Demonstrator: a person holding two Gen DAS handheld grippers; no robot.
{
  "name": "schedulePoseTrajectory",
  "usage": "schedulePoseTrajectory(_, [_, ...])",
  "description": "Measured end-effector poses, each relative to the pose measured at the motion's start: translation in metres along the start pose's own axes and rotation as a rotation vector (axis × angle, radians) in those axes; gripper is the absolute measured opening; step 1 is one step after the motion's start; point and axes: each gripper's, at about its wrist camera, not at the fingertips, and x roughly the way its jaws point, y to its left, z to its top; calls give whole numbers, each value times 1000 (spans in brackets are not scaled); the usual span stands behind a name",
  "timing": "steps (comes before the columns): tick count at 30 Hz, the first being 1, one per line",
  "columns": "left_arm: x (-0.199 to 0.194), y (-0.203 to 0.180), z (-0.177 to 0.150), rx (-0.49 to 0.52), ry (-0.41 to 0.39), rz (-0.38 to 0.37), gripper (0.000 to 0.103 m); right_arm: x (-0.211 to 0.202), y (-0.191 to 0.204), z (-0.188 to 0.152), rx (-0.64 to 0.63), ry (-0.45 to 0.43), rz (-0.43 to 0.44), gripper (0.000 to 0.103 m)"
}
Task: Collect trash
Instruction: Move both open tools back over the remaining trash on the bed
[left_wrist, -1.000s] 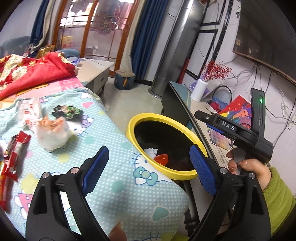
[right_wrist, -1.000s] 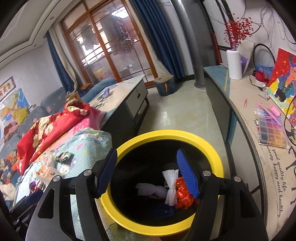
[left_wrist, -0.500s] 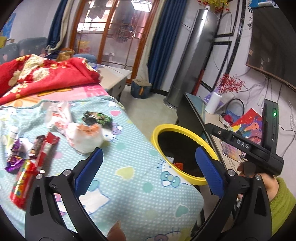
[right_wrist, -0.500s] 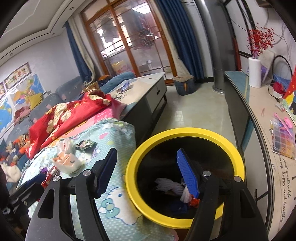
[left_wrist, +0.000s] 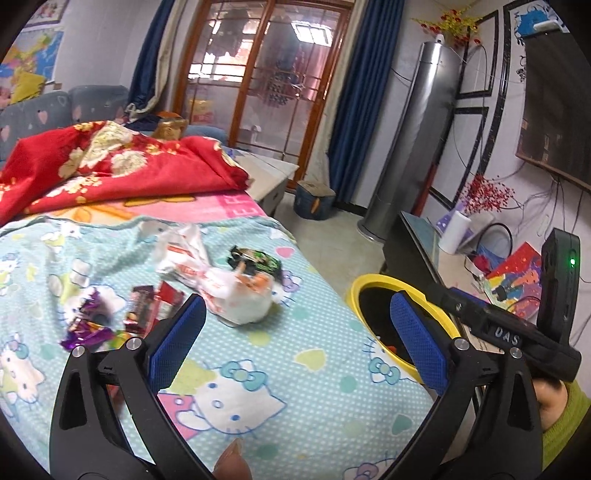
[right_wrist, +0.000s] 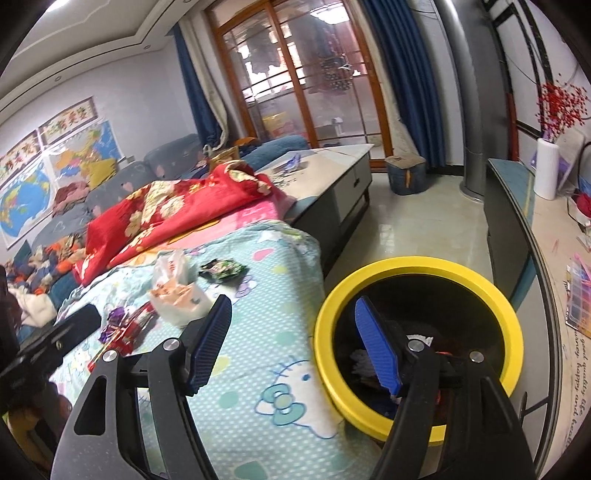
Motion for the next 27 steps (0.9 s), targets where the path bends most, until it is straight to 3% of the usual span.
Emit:
schedulePoseTrajectory(13, [-25, 43, 9, -72, -44, 96, 92, 9, 51, -8, -111, 38, 81, 68])
schedulePoseTrajectory(27, [-50, 93, 8, -100, -41, 198, 92, 23, 100, -15, -235, 81, 176, 68])
